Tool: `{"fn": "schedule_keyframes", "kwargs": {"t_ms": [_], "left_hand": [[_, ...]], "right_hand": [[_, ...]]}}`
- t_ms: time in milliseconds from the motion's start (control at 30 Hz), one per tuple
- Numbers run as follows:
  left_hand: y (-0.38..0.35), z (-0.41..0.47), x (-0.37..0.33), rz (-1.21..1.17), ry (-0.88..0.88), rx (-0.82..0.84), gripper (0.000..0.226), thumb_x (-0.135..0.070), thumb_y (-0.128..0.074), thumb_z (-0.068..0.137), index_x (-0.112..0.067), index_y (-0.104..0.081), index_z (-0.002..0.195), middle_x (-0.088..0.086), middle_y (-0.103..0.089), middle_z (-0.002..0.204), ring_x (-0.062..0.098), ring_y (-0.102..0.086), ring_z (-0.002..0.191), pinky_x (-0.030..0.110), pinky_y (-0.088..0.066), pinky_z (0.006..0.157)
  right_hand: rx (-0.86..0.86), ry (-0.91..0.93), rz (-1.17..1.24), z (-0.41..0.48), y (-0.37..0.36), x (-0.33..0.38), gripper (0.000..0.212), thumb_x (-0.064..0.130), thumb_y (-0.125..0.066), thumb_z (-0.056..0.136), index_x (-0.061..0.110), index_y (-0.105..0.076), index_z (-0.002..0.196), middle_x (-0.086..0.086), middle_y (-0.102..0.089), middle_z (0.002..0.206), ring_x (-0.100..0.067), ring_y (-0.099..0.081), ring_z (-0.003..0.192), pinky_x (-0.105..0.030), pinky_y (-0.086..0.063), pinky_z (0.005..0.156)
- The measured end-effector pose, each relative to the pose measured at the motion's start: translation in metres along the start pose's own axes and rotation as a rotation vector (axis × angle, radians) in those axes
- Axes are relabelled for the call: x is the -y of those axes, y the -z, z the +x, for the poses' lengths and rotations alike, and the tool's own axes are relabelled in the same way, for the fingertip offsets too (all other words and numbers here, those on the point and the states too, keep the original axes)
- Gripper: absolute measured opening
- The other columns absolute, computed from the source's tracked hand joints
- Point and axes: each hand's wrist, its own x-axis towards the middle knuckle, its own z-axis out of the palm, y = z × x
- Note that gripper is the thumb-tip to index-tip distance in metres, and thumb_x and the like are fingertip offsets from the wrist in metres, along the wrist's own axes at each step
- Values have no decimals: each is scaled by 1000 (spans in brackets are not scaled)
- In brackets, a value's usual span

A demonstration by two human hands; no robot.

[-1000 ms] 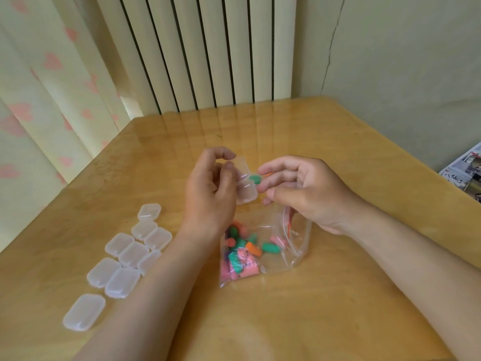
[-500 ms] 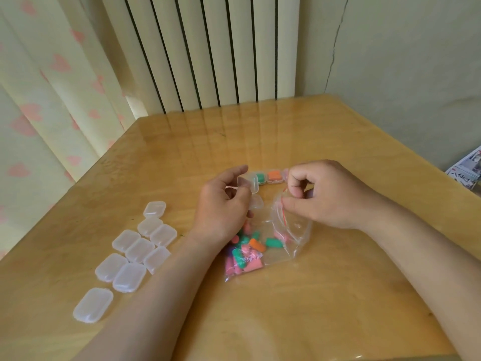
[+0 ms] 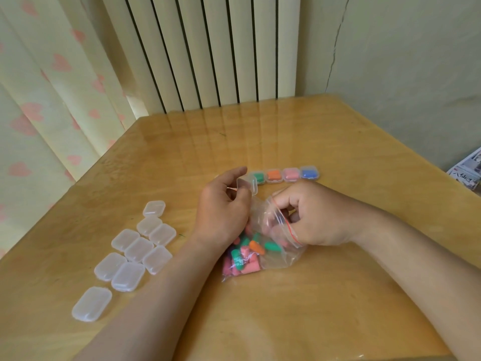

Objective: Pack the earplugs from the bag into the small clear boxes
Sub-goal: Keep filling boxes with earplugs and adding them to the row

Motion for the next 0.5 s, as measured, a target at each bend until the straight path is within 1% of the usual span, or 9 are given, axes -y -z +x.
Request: {"fn": "schedule_keyframes", "kwargs": {"t_ms": [33,67,133,267,333,367,400,467,500], "left_hand": [[0,1,1,1,-10,-7,36,-9,-49,98,-21,-61,130,-2,-63,72,15,-52,39,26,-42,33],[-1,1,3,1,-18,-11,37,-8,-49,98,-20,-61,130,-2,-63,72,12,-51,40,25,-43,35],[-2,2,4,-4,-29,-10,37,-6,-49,97,-19,-62,129,-3,-63,71,9,-51,41,24,-43,39],[-1,3,6,-28,-33,-12,37,-4,-49,96,-18,-62,128,-3,-63,74,3,-45,41,19,-40,44],[-1,4,6,-25,-34,-9,37,-5,-50,97,-18,-62,129,-4,-61,74,4,-43,42,20,-39,45],[-1,4,6,-25,-35,-9,36,-6,-51,97,-18,-62,129,-4,-60,73,5,-44,43,22,-41,45],[-1,4,6,-25,-34,-9,36,-8,-52,97,-19,-62,129,-5,-59,72,7,-46,45,26,-43,46],[-1,3,6,-20,-33,-9,37,-8,-51,97,-19,-61,131,-4,-60,72,14,-50,52,39,-50,53],[-1,3,7,-12,-33,-8,39,-8,-51,96,-19,-61,132,-4,-60,73,16,-50,54,42,-51,55]], "right_hand": [[11,1,-18,1,-1,-2,26,1,-73,84,25,-75,75,1,-72,86,-15,-67,73,-33,-57,71],[24,-2,-42,2,-3,-5,18,1,-74,82,18,-76,78,-2,-70,88,-14,-65,72,-33,-56,69],[32,-21,-75,5,-5,-10,9,3,-75,82,10,-76,78,-2,-67,88,-6,-60,69,-25,-51,65],[12,-41,-54,6,-7,-11,15,9,-75,87,10,-77,72,22,-61,76,3,-59,70,-15,-45,67],[19,-29,-48,7,-7,-12,27,10,-73,89,19,-75,64,26,-60,74,4,-60,71,-13,-44,67],[26,-22,-48,6,-8,-11,32,10,-73,89,25,-73,61,27,-60,75,4,-61,72,-12,-44,68],[34,-15,-45,6,-8,-10,32,10,-73,89,29,-75,64,27,-62,77,4,-62,74,-12,-44,70],[49,-10,-40,5,-9,-7,19,10,-74,88,25,-80,78,27,-64,82,4,-64,78,-10,-45,71],[58,-10,-44,4,-9,-6,15,10,-74,88,23,-81,86,28,-64,83,5,-64,79,-8,-44,70]]}}
